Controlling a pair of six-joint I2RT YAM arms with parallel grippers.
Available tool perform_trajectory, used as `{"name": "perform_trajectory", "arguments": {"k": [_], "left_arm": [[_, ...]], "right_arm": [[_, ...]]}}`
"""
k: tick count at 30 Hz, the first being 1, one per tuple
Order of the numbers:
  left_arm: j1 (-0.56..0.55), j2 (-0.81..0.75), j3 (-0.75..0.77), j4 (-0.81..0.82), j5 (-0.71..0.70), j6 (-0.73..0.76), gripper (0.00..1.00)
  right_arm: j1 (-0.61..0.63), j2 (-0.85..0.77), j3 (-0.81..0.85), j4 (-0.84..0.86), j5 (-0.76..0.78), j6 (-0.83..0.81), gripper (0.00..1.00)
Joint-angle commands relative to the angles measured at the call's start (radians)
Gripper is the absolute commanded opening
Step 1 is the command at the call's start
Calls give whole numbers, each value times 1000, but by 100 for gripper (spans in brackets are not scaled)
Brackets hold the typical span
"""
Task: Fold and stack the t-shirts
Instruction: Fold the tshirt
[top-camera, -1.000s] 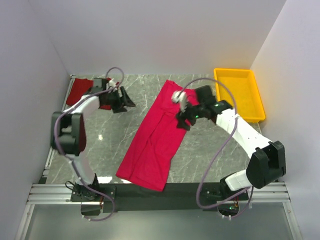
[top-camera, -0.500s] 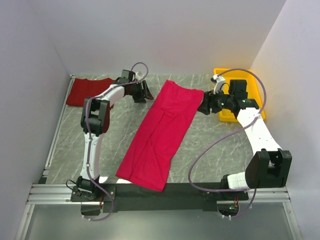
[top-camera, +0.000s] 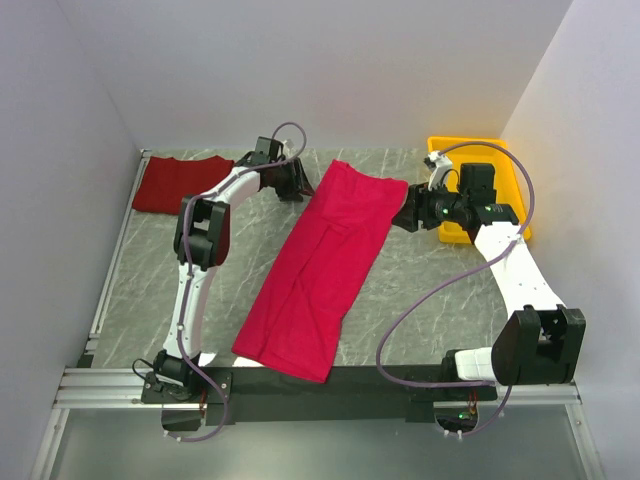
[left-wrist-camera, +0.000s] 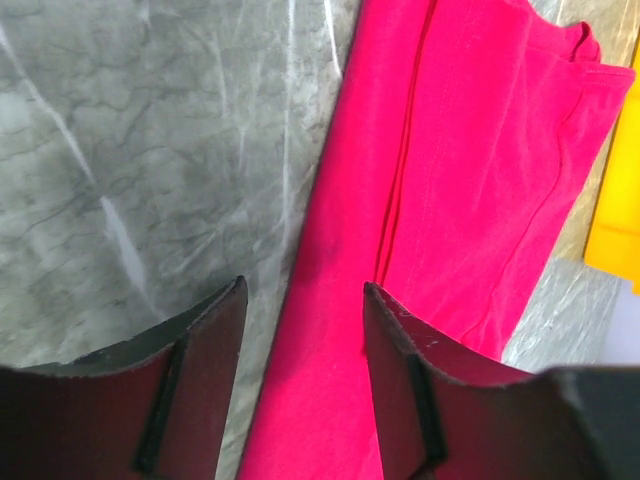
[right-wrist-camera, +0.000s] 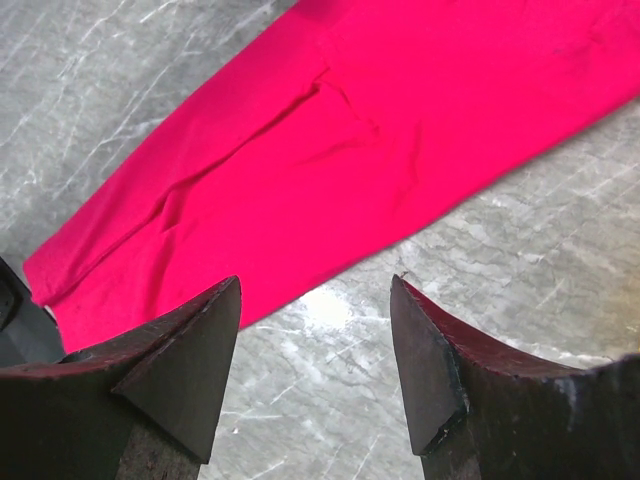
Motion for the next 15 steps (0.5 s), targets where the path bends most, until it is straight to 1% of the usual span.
{"name": "perform_trajectory", "arguments": {"k": [1, 7, 11, 15], "left_arm": [[-17, 46, 28, -47, -32, -10, 55], [-39, 77, 65, -71, -41, 1, 53], [-46, 83, 62, -76, -60, -2, 50], [-48, 100, 80, -96, -68, -4, 40]], "right_arm": [[-6, -22, 4, 47, -21, 26, 68], [-6, -27, -10, 52, -22, 30, 68], [-4, -33, -7, 47, -18, 29, 68], [-6, -39, -10, 46, -17, 27, 68]]}}
